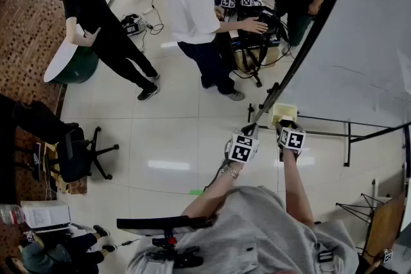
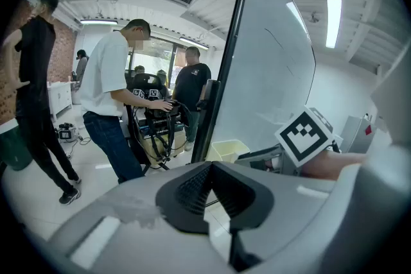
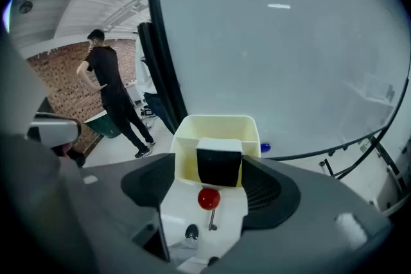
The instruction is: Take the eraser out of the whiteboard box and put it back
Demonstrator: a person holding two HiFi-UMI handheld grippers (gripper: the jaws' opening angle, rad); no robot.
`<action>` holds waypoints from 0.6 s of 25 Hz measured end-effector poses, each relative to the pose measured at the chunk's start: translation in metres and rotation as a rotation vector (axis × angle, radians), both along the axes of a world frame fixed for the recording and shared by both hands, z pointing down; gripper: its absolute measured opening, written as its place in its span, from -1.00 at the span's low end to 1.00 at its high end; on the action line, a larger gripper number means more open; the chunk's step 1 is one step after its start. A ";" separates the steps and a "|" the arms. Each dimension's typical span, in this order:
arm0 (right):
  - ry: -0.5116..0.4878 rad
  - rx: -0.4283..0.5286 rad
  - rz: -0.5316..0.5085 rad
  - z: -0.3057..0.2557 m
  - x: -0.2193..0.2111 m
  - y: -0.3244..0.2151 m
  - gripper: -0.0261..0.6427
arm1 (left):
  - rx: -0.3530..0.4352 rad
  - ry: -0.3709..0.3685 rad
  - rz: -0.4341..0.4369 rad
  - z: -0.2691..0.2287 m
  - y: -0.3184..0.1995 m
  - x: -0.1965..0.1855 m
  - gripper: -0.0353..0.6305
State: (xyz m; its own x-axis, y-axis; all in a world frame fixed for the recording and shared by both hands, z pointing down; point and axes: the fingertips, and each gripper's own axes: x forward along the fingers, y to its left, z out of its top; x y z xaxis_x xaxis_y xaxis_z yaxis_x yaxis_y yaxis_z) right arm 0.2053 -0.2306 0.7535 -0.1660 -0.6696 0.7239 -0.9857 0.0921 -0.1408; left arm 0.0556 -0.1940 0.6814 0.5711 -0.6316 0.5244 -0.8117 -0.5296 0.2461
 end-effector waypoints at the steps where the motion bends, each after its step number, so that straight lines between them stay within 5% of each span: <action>1: 0.017 -0.005 0.021 0.002 -0.002 -0.002 0.05 | -0.007 0.002 0.005 0.002 -0.005 -0.007 -0.88; 6: 0.105 0.001 0.070 -0.001 -0.008 -0.017 0.06 | -0.033 0.005 0.029 0.012 -0.034 -0.025 -0.88; 13: 0.076 -0.074 0.087 0.024 -0.003 -0.029 0.06 | -0.035 0.013 0.070 0.011 -0.060 -0.011 -0.88; 15: 0.078 -0.078 0.078 0.025 -0.001 -0.033 -0.09 | -0.026 0.018 0.065 0.007 -0.069 -0.009 -0.88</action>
